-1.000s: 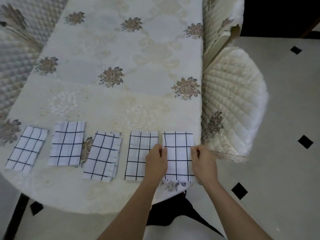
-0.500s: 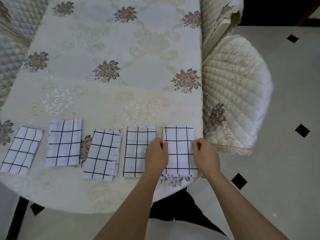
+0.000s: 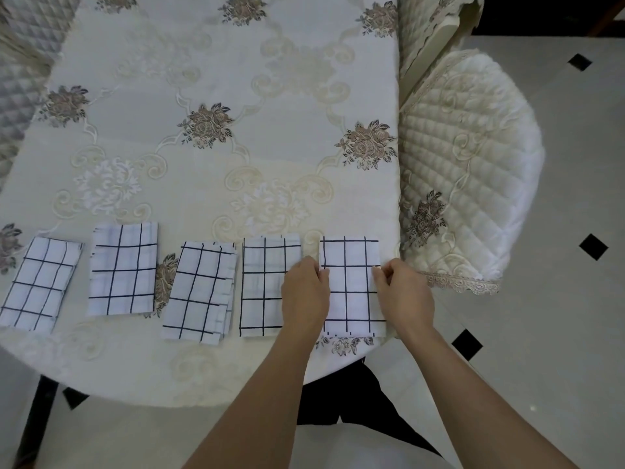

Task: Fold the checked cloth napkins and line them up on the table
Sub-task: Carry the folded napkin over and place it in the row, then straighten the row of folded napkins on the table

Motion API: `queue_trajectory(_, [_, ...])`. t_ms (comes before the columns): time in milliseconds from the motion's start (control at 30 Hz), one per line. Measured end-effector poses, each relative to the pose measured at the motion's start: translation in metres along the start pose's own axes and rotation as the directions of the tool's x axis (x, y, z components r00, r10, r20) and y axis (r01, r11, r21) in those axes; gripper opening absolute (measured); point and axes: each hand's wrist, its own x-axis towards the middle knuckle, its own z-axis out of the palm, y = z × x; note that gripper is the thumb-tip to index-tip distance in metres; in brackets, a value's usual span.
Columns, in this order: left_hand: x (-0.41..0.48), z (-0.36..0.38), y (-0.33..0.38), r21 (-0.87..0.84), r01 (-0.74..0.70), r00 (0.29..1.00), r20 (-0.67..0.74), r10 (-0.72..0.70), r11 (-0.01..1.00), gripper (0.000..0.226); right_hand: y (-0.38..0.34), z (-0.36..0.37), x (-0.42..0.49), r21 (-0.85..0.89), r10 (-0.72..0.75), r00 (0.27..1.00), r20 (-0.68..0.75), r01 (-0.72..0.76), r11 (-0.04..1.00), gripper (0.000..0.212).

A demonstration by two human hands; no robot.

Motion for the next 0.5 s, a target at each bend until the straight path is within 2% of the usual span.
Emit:
queue_trajectory(133, [-0.002, -0.002, 0.001, 0.049, -0.036, 0.999, -0.006, 0.036, 0.998, 0.015, 0.002, -0.002, 0.0, 0.013, -0.011, 1.0, -0.005, 0.011, 1.0, 0.023])
queue_trajectory(267, [-0.007, -0.012, -0.001, 0.04, -0.124, 0.992, -0.029, 0.125, 0.991, 0.021, 0.008, -0.008, -0.005, 0.032, -0.07, 0.997, 0.013, 0.069, 0.997, 0.019])
queue_trajectory(367, [-0.01, -0.021, -0.006, 0.058, -0.278, 0.957, -0.066, 0.281, 0.959, 0.021, 0.015, -0.014, -0.016, -0.024, -0.193, 0.981, 0.028, 0.194, 0.981, 0.016])
queue_trajectory(500, [-0.026, -0.026, -0.024, 0.165, -0.501, 0.86, -0.017, 0.51, 0.85, 0.017, 0.026, -0.02, -0.033, -0.083, -0.339, 0.941, 0.015, 0.339, 0.937, 0.01])
